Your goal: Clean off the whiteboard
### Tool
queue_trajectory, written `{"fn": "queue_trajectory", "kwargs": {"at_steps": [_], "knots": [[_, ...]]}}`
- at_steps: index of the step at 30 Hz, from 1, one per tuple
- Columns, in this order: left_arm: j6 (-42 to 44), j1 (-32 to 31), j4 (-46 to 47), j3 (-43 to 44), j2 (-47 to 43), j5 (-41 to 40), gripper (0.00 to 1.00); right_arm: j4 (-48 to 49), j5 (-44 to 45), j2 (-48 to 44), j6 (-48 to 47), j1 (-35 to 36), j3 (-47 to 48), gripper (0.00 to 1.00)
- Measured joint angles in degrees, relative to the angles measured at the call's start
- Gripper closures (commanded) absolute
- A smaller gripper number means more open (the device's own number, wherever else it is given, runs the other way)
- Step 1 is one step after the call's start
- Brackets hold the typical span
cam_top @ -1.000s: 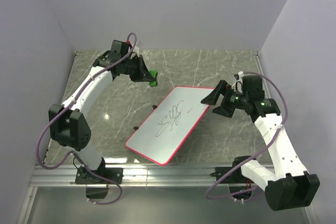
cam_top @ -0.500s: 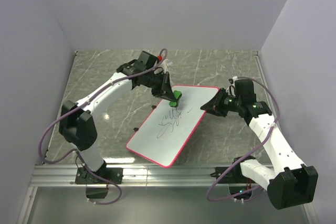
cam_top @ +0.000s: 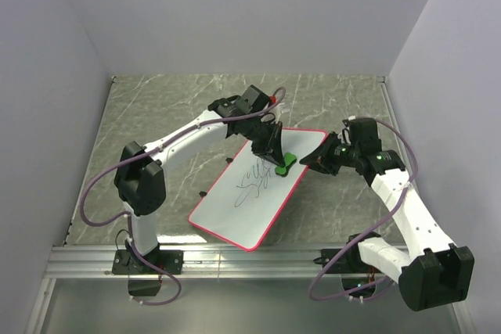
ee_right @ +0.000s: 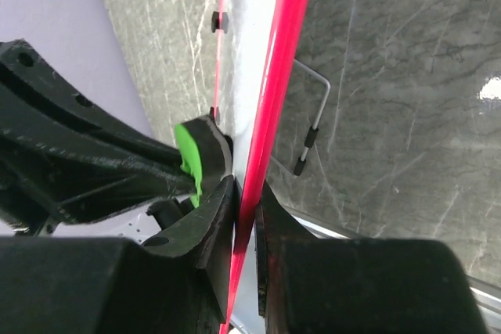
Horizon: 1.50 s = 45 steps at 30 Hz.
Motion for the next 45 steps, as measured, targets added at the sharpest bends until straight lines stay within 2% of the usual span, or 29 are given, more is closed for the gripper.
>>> {"fn": "queue_trajectory", "kwargs": {"at_steps": [4,10,15,22,29,32,37,45], "knots": [[0.44,2.93,-0.79,-3.98,0.17,-1.11,1.00,-2.05,1.05,0.85,0.15,0.09,0.90,0.97],[1.01,13.60,-0.70,-12.41,1.81,-1.75,1.00,-4.02,1.55,1.36,0.22,0.48,3.87,0.99],[2.34,17.59,-0.85,-12.79,5.44,-0.57,1.00,-5.60,2.32,1.36,-0.07,0.48,4.39,1.00],[4.02,14.62,-1.07,-9.60,5.51,-0.68,1.00,-6.54,2.71,1.33,-0.59,0.31,5.51,1.00],[1.27,5.31,1.44,1.07,5.57,1.64,1.00,-6.71,2.93,2.01,-0.61,0.44,5.64,1.00],[0.42,3.19,1.99,3.48,5.68,1.90,1.00,-7.04,3.17,2.51,-0.61,0.52,5.97,1.00],[-2.40,4.48,2.75,2.34,6.62,2.99,1.00,-7.45,3.72,2.93,-0.61,0.59,6.23,1.00],[-4.39,12.85,4.55,0.20,12.50,1.57,1.00,-7.54,3.80,2.89,-0.59,0.61,6.23,1.00]]}}
